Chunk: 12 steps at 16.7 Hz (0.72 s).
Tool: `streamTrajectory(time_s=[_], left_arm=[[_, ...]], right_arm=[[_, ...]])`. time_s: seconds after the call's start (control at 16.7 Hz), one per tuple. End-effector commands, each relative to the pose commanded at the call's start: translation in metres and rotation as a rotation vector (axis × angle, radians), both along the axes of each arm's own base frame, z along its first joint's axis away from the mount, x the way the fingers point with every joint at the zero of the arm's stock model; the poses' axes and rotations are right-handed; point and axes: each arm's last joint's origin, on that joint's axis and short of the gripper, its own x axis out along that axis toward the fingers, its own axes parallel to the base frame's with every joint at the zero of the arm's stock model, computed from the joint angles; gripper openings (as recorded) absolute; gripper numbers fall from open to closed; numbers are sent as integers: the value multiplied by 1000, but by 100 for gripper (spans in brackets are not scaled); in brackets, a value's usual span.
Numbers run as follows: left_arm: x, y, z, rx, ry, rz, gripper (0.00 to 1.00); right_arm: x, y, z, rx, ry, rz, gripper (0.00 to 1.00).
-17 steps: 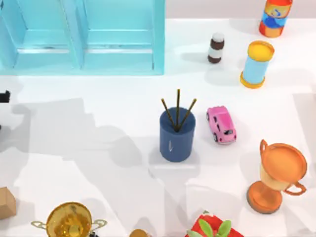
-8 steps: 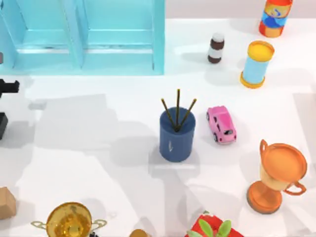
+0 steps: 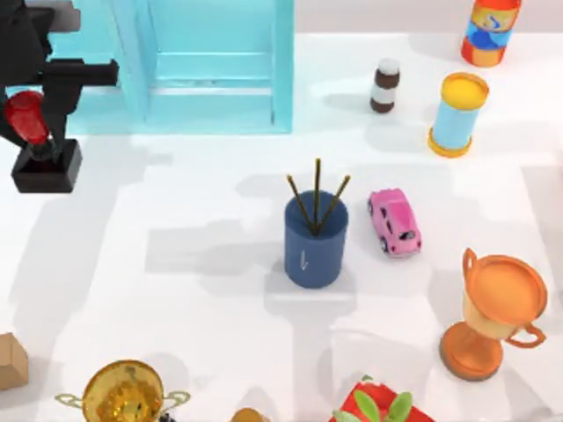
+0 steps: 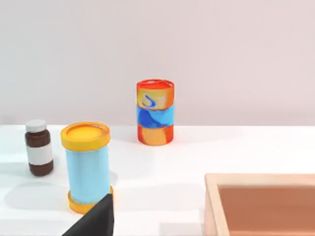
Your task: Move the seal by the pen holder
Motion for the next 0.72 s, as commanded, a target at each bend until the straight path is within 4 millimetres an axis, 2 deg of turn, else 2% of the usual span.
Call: streamTrajectory(time_s=[0.12, 0.36, 0.48, 0.6, 0.72], left_arm=[[-5, -10, 11, -1, -10, 1, 0], [-4, -9, 10, -2, -7, 3, 0], [-5, -15, 10, 0, -8, 3, 0], [-8, -36, 10, 5, -17, 5, 0], [-17, -67, 10, 8, -33, 10, 0]], right_arm=[[0, 0, 0, 0, 0, 0, 100], [0, 0, 0, 0, 0, 0, 100], [0, 0, 0, 0, 0, 0, 100], [0, 0, 0, 0, 0, 0, 100], [0, 0, 0, 0, 0, 0, 100]])
